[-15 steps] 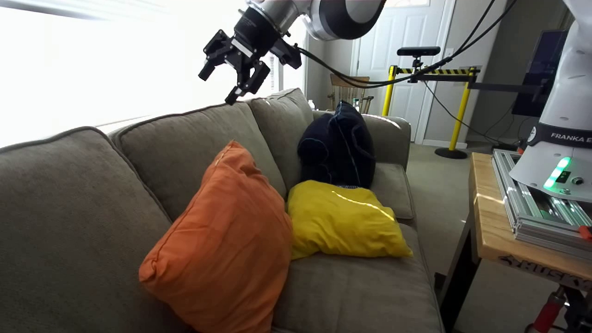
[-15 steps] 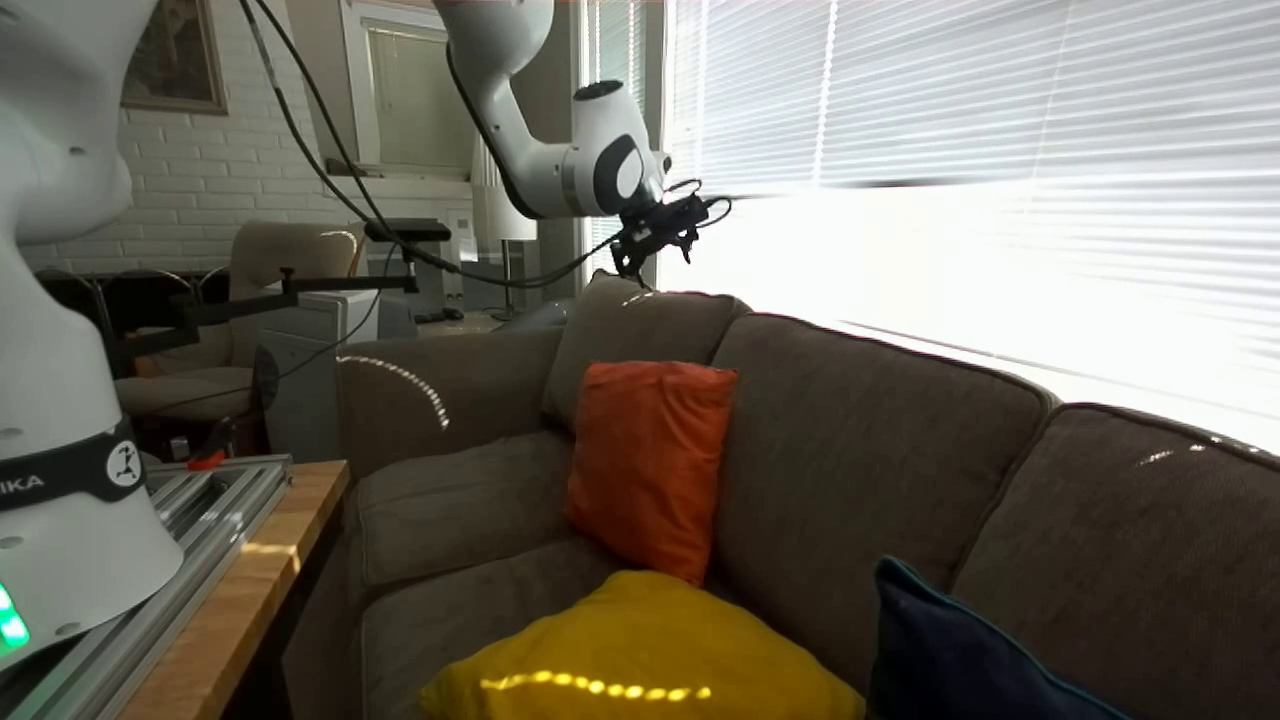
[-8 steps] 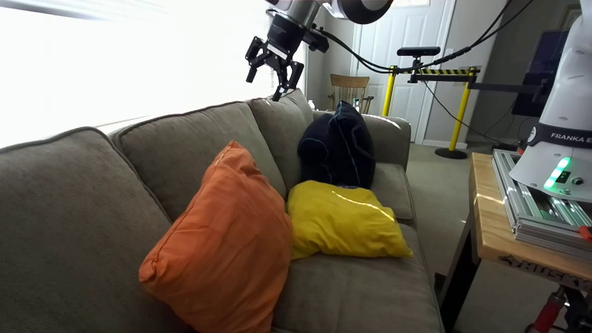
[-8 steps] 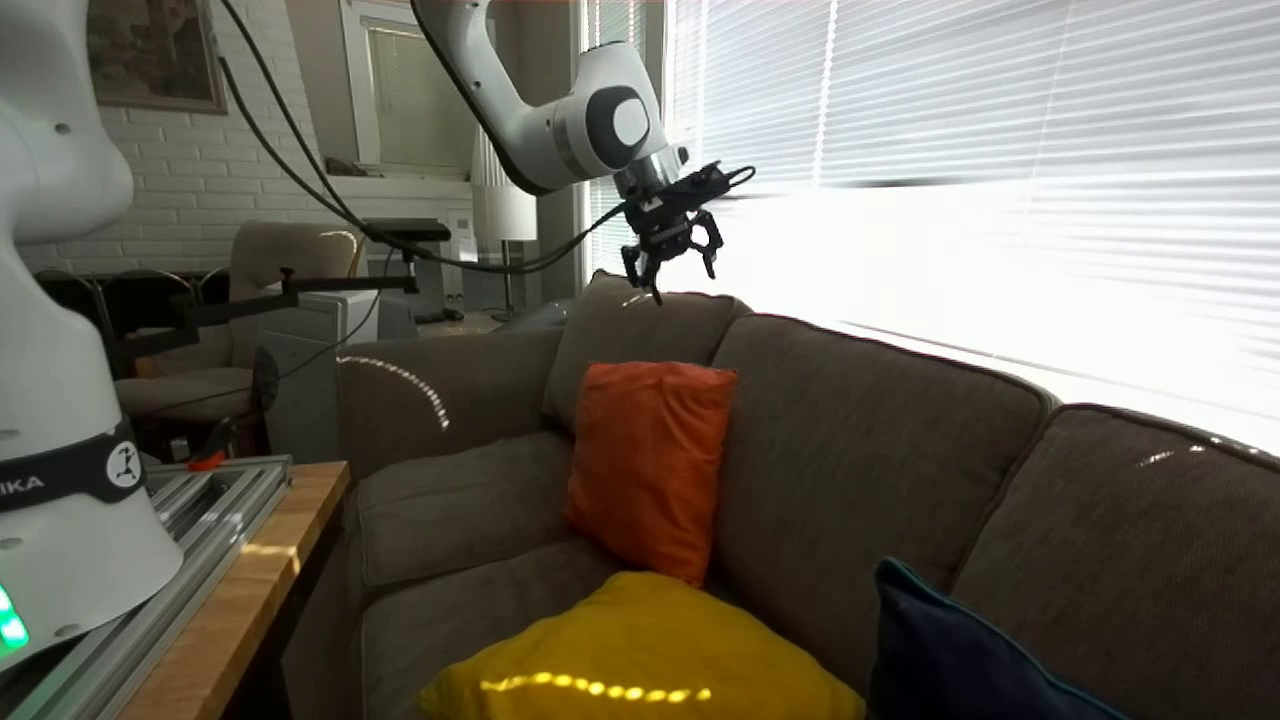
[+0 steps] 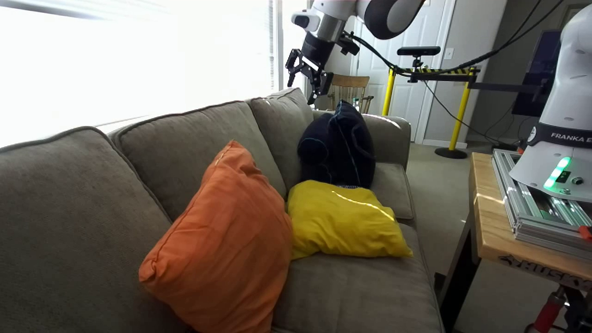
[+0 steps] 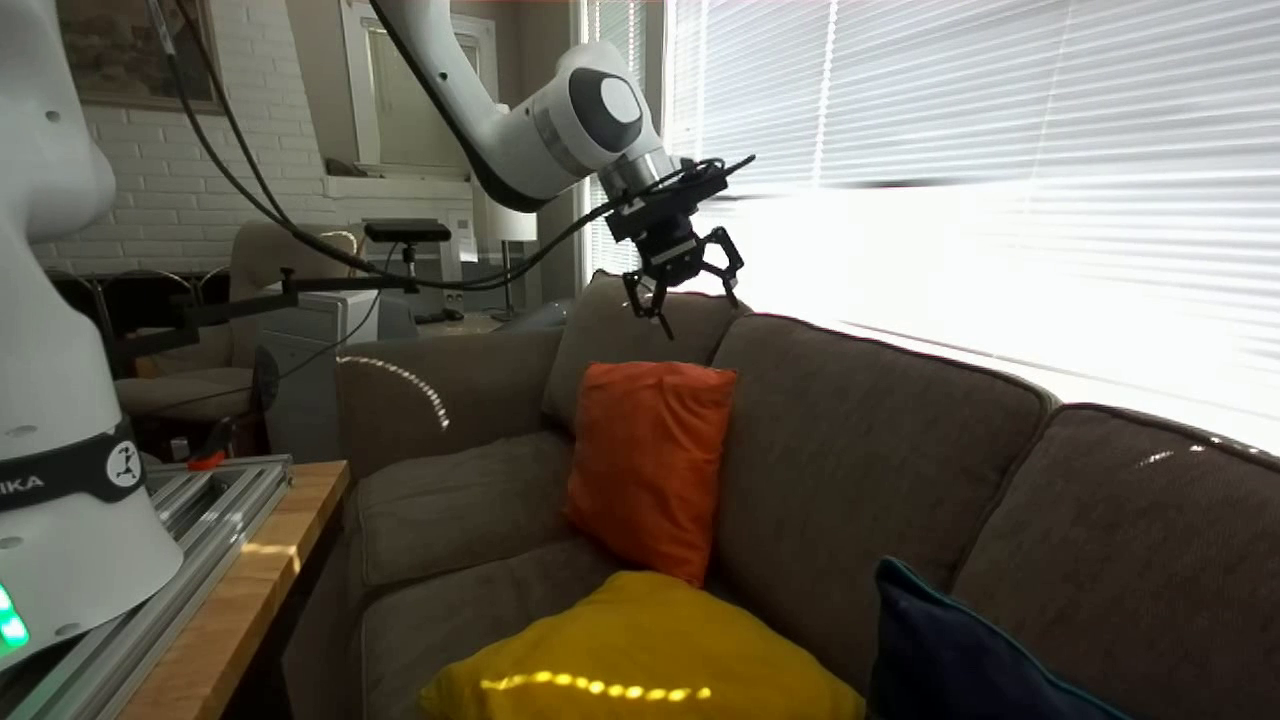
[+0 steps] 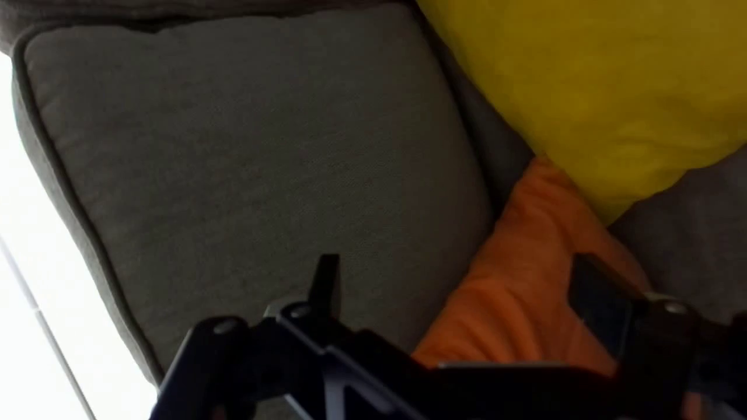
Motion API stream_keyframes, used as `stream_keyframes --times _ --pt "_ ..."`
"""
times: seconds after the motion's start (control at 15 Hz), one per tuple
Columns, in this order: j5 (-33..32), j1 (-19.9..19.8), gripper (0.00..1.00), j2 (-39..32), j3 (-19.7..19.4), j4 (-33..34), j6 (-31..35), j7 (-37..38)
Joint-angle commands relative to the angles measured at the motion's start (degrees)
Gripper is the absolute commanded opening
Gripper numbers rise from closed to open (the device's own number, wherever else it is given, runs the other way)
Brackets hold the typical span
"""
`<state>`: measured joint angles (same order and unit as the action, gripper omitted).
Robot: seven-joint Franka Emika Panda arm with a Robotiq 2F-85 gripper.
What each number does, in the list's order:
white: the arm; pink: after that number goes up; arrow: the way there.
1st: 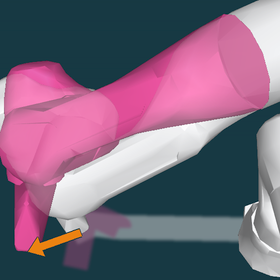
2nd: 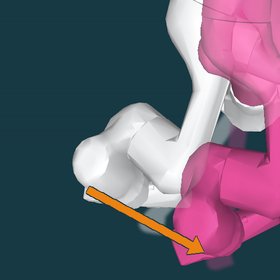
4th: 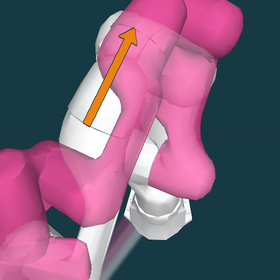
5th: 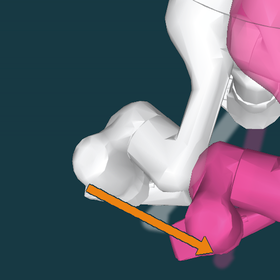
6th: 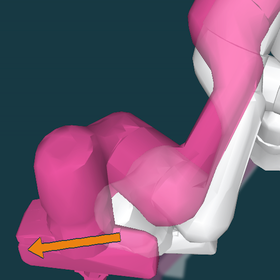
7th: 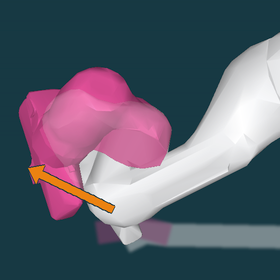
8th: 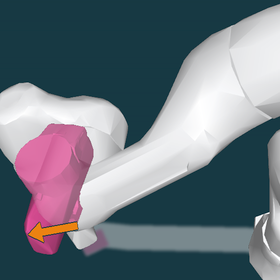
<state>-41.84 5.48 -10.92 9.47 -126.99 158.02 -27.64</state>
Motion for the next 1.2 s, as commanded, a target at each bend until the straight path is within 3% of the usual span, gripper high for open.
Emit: stream_keyframes --times 0.0,0.6,0.73,1.13 --pt "-0.3 0.7 1.00 -0.1 -1.4 -0.9 1.5 2.1" --pt "-0.6 1.2 1.00 -0.2 -1.8 -1.9 2.7 4.8" --pt "-2.4 2.5 1.00 -0.5 -2.5 -0.9 -3.1 12.4" --pt "3.2 2.5 1.00 -4.6 -2.6 -2.9 -13.8 21.0"
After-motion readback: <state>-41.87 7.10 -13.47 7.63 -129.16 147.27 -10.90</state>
